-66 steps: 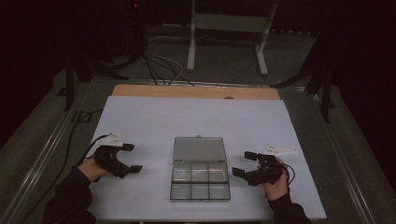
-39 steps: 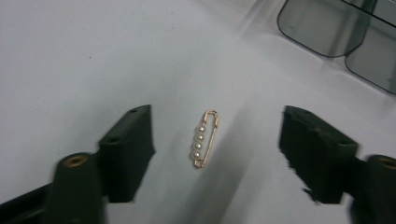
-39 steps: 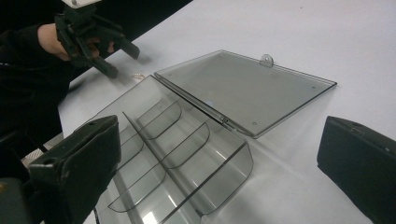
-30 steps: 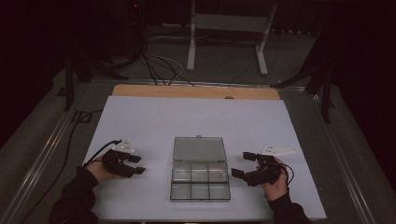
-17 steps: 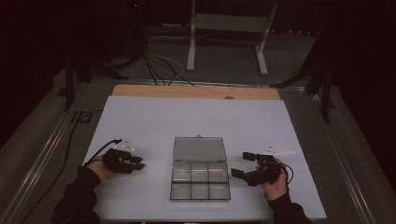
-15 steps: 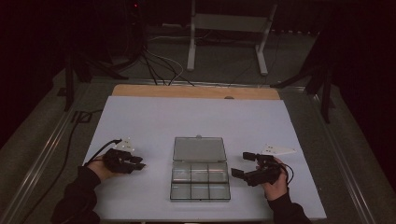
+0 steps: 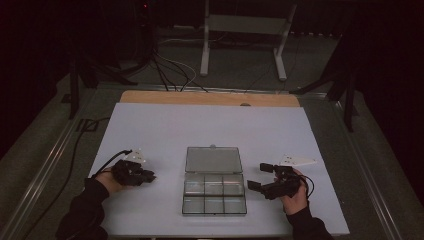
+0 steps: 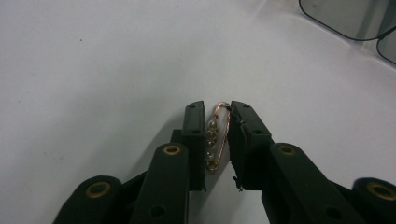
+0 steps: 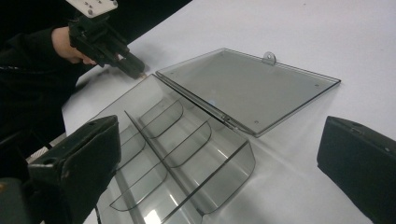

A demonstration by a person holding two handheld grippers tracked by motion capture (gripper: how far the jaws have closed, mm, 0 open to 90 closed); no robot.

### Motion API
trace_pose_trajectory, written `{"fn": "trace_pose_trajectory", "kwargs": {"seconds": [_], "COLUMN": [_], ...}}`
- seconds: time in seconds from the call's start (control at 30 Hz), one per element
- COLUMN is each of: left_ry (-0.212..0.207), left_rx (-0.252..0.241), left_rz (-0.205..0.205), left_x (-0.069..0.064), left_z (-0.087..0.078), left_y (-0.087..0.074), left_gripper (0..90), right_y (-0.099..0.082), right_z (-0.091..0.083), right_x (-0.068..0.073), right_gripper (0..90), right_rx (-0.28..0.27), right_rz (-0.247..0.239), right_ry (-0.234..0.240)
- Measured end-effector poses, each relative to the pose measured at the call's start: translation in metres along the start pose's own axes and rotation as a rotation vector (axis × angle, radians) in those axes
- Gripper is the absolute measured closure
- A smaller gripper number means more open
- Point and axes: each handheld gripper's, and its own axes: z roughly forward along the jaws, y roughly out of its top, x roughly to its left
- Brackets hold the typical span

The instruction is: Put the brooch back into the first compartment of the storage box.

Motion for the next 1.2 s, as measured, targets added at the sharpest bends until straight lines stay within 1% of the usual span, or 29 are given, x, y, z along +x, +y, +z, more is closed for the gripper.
{"fn": "trace_pose_trajectory", "kwargs": {"seconds": [0.1,0.13,0.2,0.23,0.33,0.47,0.6,0.73,0.83,0.87,0.9,1.03,1.07,1.2], "left_ry": [0.004,0.004,0.004,0.005,0.007,0.007,-0.006,-0.010,-0.017,-0.009,-0.012,-0.016,-0.019,-0.019], "left_rx": [0.006,0.008,0.009,0.011,0.015,0.024,0.022,0.028,0.028,0.029,0.032,0.031,0.034,0.033], "left_rz": [-0.001,-0.004,-0.008,-0.008,-0.005,-0.007,-0.016,-0.009,-0.015,-0.019,-0.029,-0.031,-0.040,-0.034], "left_x": [-0.0003,-0.0002,-0.0005,-0.0006,-0.0007,-0.0013,-0.0009,-0.0010,-0.0007,-0.0001,0.0003,0.0002,0.0008,0.0002], "left_z": [0.0001,0.0001,0.0002,0.0003,0.0003,0.0003,0.0003,-0.0003,-0.0007,-0.0010,-0.0013,-0.0017,-0.0016,-0.0027], "left_y": [0.0003,0.0005,0.0008,0.0010,0.0013,0.0025,0.0025,0.0031,0.0026,0.0026,0.0028,0.0024,0.0024,0.0029], "left_gripper": [80.7,83.0,83.1,85.2,86.1,86.6,86.8,86.9,87.0,86.9,87.0,86.9,87.0,86.9], "right_y": [0.0001,0.0002,0.0001,0.0001,0.0001,0.0001,0.0002,0.0003,0.0006,0.0006,0.0005,0.0005,0.0005,0.0006], "right_z": [-0.0001,-0.0002,-0.0001,-0.0001,0.0000,0.0002,0.0001,-0.0003,-0.0007,-0.0007,-0.0006,-0.0006,-0.0007,-0.0009], "right_x": [0.0003,0.0003,0.0000,-0.0001,-0.0001,-0.0002,-0.0003,0.0000,0.0002,0.0001,0.0000,-0.0004,-0.0004,-0.0003], "right_gripper": [0.0,0.0,0.0,0.0,0.0,0.0,0.0,0.0,0.0,0.0,0.0,0.0,0.0,0.0], "right_rx": [-0.001,-0.001,-0.001,0.000,0.001,0.002,0.001,-0.003,-0.006,-0.007,-0.005,-0.005,-0.006,-0.007], "right_rz": [-0.001,0.000,0.002,0.004,0.004,0.005,0.006,0.004,0.002,0.005,0.004,0.005,0.006,0.004], "right_ry": [0.001,0.001,0.001,0.002,0.002,0.003,0.004,0.003,0.004,0.005,0.003,0.004,0.005,0.004]}}
